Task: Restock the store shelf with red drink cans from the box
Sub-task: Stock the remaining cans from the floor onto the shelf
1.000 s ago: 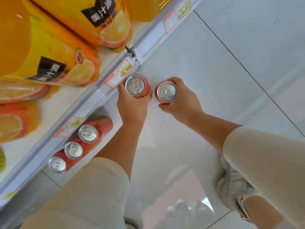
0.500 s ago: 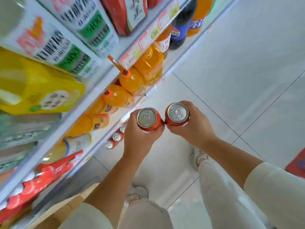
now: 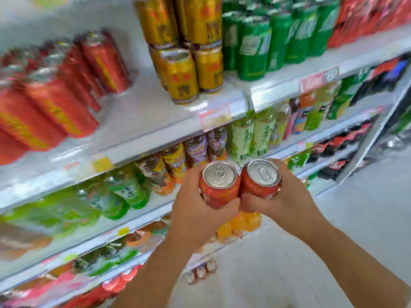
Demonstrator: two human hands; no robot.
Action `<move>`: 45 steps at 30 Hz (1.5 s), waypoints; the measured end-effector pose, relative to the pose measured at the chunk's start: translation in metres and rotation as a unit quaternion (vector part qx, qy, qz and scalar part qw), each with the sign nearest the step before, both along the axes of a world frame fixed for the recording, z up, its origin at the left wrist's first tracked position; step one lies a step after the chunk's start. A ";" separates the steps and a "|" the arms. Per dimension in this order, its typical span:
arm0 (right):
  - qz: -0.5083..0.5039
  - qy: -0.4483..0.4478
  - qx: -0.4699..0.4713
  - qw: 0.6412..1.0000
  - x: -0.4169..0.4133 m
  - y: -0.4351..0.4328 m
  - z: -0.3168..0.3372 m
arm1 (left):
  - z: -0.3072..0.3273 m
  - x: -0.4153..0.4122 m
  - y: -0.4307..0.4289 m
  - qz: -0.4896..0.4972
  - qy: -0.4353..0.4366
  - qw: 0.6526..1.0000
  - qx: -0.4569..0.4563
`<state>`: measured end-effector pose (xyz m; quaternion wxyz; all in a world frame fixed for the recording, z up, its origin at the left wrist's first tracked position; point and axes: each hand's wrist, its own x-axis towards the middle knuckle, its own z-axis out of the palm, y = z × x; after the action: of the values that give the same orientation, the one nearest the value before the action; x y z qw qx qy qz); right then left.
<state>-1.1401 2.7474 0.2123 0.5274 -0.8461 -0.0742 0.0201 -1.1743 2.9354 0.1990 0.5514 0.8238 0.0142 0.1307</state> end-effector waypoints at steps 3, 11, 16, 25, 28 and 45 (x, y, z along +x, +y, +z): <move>0.035 -0.060 0.006 0.998 -0.009 0.032 0.052 | 0.056 -0.026 0.034 0.040 -0.053 0.998 -0.005; 0.096 -0.181 0.069 0.976 0.010 0.129 0.128 | 0.126 -0.065 0.134 0.177 -0.138 0.974 -0.005; 0.121 -0.191 0.062 0.972 0.050 0.182 0.139 | 0.127 -0.064 0.172 0.232 -0.137 0.963 -0.003; 0.151 -0.118 0.041 0.981 0.123 0.241 0.125 | 0.121 -0.047 0.198 0.268 -0.133 0.954 -0.012; 0.170 -0.095 0.048 0.980 0.134 0.249 0.124 | 0.121 -0.043 0.202 0.272 -0.136 0.953 -0.010; 0.167 -0.114 -0.049 0.978 0.175 0.267 0.107 | 0.123 -0.037 0.201 0.259 -0.125 0.958 0.003</move>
<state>-0.9647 3.0143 0.3197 0.4627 -0.8433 -0.2731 0.0154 -1.2113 3.1360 0.3217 0.4935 0.7709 0.1573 0.3706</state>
